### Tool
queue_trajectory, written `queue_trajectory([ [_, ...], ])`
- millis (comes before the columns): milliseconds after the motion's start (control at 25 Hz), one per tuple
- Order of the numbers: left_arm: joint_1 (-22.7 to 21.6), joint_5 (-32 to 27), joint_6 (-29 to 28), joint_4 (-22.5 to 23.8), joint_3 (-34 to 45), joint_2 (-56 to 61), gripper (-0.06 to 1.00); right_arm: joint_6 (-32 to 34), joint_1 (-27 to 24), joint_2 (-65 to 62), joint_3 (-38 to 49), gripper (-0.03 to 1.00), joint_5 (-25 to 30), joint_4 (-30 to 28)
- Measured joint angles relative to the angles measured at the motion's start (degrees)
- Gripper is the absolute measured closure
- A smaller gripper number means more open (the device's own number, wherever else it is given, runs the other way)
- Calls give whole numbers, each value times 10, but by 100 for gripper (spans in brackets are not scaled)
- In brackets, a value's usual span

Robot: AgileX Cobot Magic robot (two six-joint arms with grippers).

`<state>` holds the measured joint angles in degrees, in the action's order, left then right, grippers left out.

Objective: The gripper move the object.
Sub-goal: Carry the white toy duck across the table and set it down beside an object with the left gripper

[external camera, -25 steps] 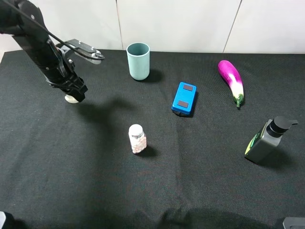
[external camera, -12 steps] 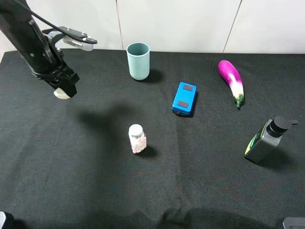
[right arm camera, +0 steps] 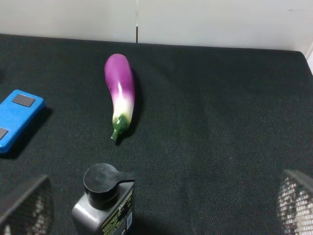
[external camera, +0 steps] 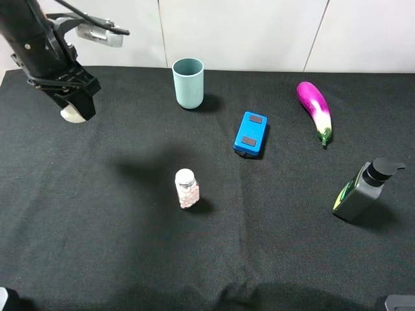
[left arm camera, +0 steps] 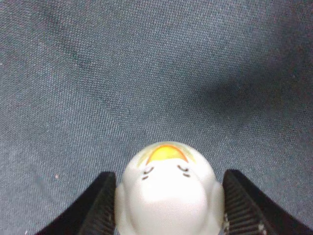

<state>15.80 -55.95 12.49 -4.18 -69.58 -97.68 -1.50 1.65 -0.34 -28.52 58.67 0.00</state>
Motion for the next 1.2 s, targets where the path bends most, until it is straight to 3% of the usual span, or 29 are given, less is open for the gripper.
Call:
queue_trajectory([
  [240,52,-33,-38,30,-34,0,41,0,0,0,0,27,0,0],
  [1200,246,-69,-146,47,-128,0,41,0,0,0,0,27,0,0],
])
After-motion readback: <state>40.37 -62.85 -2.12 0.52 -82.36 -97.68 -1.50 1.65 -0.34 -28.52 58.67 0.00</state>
